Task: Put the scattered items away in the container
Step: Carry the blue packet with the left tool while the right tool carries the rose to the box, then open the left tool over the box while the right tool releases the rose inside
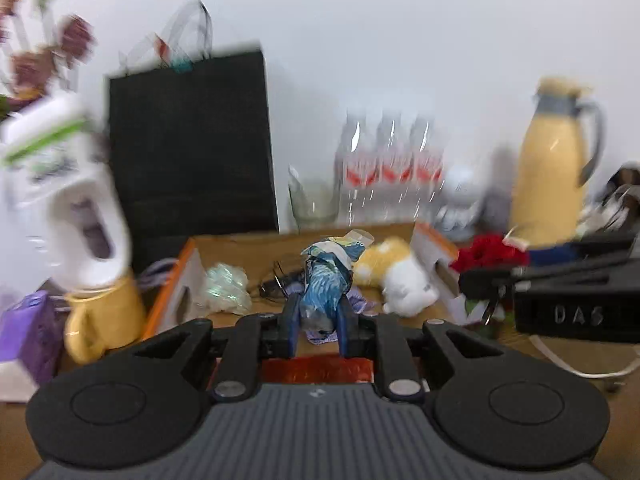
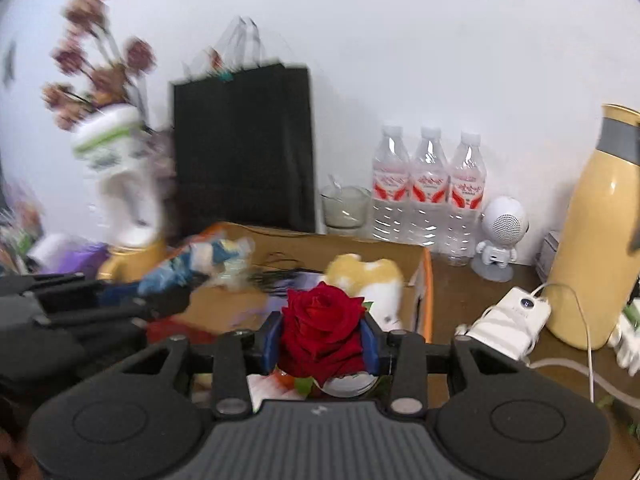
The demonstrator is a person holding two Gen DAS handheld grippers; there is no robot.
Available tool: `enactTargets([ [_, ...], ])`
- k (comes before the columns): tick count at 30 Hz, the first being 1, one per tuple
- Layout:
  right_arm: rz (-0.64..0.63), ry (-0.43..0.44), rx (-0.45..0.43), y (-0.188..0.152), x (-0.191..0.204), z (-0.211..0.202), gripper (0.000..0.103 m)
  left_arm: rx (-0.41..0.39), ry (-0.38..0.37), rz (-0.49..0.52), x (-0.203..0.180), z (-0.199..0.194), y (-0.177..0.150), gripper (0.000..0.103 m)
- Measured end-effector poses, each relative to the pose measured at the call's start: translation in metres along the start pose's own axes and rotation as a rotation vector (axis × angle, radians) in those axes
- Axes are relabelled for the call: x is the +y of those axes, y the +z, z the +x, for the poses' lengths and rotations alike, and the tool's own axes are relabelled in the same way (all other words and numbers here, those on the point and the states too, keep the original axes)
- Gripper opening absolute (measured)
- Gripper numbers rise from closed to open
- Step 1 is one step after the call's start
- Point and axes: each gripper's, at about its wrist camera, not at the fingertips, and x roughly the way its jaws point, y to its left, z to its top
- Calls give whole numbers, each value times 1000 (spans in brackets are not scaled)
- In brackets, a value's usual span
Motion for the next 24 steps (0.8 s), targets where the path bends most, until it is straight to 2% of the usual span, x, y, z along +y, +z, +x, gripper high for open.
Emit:
enactTargets([
  [3,-8,-21,81,20,-7,37,39,93,2,22,-14,43,6,18],
  [5,-12,-16,129,26,-9,55,39,151,-18,-19,-15,64,7,19],
  [9,8,-15,262,33,-20,98,40,296,-142,-158,-4,92,9,25],
  [10,0,-31,279,33,-21,105,40,305,-156,-191,2,96,9,32],
  [14,2,-33,325,35,-26,117,49,316,-196,-207,17,93,10,44],
  [17,23,-26,346,41,-30,122,59,319,-215,-233,35,86,16,45],
  [19,33,-34,350,46,-33,121,59,321,-210,-269,51,80,25,45],
  [21,52,-17,364,53,-35,119,60,319,-195,-280,61,77,38,51],
  [23,87,8,380,61,-39,118,64,338,-176,-257,69,75,52,65],
  [24,102,17,392,65,-40,117,67,345,-161,-251,72,74,60,67],
])
